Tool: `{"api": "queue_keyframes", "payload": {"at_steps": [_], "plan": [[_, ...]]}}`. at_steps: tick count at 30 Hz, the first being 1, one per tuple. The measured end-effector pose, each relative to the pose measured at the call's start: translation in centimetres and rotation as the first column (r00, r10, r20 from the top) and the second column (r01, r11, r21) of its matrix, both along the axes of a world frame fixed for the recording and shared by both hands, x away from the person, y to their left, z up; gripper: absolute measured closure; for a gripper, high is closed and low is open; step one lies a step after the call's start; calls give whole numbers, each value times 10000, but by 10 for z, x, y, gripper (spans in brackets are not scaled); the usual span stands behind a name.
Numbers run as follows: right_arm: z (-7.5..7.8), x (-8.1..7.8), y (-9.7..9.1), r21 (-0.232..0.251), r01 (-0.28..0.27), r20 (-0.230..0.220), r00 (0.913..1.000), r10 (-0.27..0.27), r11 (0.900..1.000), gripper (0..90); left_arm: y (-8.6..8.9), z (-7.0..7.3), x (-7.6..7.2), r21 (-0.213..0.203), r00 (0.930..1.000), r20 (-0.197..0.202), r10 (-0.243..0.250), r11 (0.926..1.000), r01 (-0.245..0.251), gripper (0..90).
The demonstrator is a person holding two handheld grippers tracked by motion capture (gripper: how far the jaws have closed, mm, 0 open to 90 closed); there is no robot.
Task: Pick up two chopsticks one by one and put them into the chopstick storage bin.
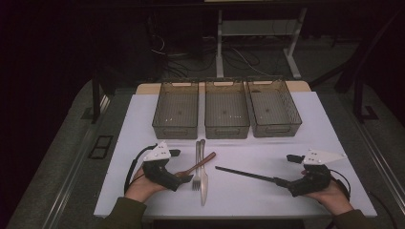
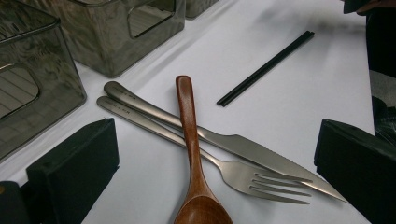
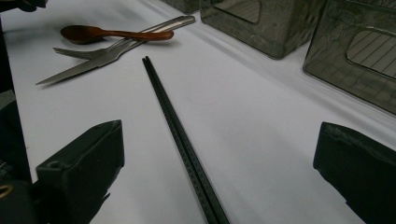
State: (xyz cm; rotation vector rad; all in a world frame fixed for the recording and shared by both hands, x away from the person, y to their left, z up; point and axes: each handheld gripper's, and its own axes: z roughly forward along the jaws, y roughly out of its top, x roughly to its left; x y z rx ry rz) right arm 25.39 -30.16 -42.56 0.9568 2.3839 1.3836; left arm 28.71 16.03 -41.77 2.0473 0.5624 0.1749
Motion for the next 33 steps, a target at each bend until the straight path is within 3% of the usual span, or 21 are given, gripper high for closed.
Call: {"api": "queue_keyframes", "payload": {"at_steps": [8, 33], "plan": [[4, 0, -2, 174, 29, 108, 9999, -31, 9998, 14, 3, 0, -1, -134, 9999, -91, 94, 9999, -96, 0], [15, 14, 10, -184, -389, 54, 9992, 390, 9991, 14, 4, 0, -7, -202, 9999, 65, 140, 9997, -138, 0]]}}
